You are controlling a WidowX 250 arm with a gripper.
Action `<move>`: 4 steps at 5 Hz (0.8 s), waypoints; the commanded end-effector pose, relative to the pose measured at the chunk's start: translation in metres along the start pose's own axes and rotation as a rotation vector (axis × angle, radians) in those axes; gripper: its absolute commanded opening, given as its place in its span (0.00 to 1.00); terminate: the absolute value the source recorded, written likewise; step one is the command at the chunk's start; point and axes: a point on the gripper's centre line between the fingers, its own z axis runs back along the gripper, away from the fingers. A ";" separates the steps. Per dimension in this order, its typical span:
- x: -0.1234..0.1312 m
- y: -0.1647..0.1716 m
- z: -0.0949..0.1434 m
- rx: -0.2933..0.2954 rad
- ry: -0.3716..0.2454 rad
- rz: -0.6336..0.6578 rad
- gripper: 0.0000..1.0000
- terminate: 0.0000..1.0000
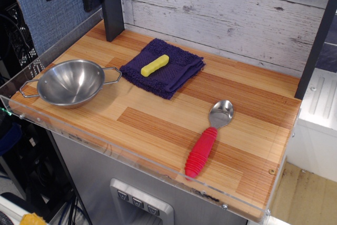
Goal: Move the bowl to the left side of the red spoon.
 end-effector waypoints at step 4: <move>-0.007 0.007 0.003 -0.020 0.006 0.005 1.00 0.00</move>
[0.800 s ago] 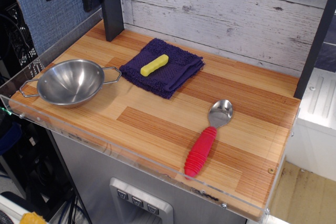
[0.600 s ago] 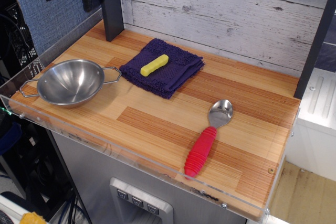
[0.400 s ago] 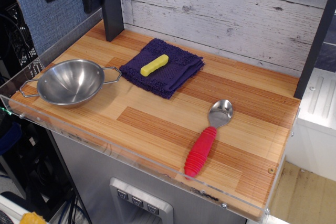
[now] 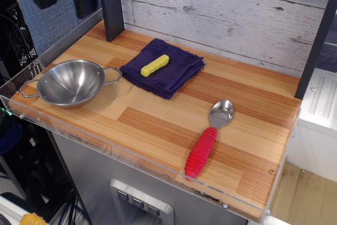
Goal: Move the bowl to the left side of the red spoon.
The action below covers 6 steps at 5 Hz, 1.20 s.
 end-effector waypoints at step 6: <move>0.004 0.019 -0.107 0.036 0.160 -0.047 1.00 0.00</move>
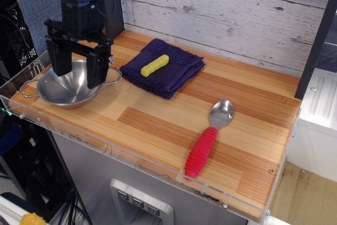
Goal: Move the bowl to the left side of the red spoon.
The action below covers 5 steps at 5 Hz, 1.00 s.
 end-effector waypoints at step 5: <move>-0.009 -0.018 -0.065 0.014 0.118 -0.029 1.00 0.00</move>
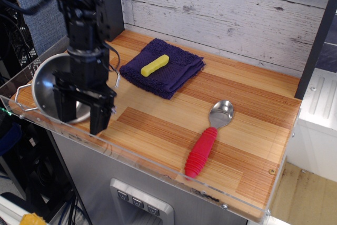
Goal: Move the bowl to the left side of the red spoon.
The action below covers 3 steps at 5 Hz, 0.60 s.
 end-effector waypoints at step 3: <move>0.023 0.010 0.059 0.057 -0.131 0.034 1.00 0.00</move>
